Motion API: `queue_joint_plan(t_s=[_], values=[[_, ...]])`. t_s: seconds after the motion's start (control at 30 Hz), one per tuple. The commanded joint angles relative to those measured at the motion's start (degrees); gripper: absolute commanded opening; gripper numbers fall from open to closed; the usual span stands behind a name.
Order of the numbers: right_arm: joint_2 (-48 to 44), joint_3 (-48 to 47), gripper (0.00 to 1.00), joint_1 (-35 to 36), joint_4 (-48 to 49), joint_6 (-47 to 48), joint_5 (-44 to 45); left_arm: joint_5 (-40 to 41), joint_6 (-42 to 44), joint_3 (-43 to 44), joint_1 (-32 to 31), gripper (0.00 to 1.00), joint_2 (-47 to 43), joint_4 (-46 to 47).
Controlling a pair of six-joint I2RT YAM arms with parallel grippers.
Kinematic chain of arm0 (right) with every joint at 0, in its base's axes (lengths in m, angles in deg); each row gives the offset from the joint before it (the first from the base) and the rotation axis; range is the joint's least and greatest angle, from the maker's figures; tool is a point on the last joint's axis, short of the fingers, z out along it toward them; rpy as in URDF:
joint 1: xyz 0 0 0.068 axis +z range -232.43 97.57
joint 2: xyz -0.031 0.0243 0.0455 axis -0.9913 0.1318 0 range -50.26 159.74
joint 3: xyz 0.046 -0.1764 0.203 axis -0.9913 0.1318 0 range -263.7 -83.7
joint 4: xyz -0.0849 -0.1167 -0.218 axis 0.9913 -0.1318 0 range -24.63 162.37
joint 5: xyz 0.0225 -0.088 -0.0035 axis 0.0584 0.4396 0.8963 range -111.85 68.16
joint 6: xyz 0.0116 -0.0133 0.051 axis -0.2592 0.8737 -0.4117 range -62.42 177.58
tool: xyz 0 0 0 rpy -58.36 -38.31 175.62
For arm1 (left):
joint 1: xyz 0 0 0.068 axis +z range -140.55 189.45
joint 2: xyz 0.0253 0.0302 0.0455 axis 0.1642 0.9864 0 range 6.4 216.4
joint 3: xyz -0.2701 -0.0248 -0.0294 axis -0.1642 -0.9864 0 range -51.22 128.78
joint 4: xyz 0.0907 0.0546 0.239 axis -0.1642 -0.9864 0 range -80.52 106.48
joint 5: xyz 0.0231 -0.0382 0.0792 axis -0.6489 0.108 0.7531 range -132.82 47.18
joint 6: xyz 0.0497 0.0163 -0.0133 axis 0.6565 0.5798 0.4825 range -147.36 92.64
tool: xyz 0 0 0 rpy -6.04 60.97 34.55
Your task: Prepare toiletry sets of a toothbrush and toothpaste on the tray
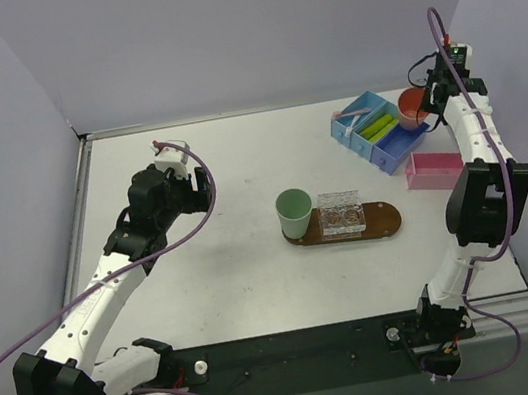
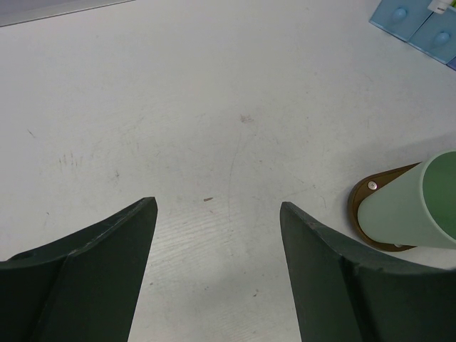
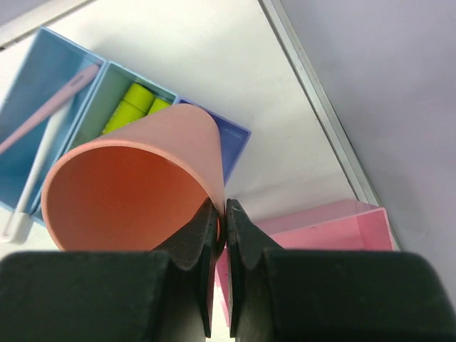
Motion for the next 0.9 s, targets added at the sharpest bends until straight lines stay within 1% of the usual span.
queue_joint_plan(t_s=[0.0, 0.23, 0.43, 0.47, 0.67, 0.8, 0.87], values=[[-5.4, 0.4, 0.00, -0.2, 2.0, -1.6, -1.8, 0.0, 0.1, 0.4, -0.3, 0.80, -1.0, 2.5], [-9.6, 3.9, 0.00, -0.2, 2.3, -3.4, -3.7, -0.1, 0.2, 0.2, -0.3, 0.80, -1.3, 2.9], [-16.0, 9.0, 0.00, -0.1, 2.9, -6.6, -10.9, -0.7, 0.2, 0.2, -0.3, 0.80, -1.1, 2.9], [-16.8, 9.6, 0.00, -0.1, 2.8, -7.5, -13.2, -0.7, 0.1, 0.2, -0.4, 0.80, -1.2, 2.9], [-22.3, 14.4, 0.00, 0.5, 0.6, -10.5, -19.6, -1.2, -0.1, 0.1, -0.4, 0.80, -1.4, 2.9], [-24.9, 18.4, 0.00, 1.5, 0.3, -14.0, -26.1, -1.6, -0.4, 0.0, -0.4, 0.80, -1.6, 3.3], [-26.6, 20.9, 0.00, 2.9, 0.0, -14.8, -26.7, -1.8, -0.7, -0.3, -0.4, 0.80, -1.9, 3.7]])
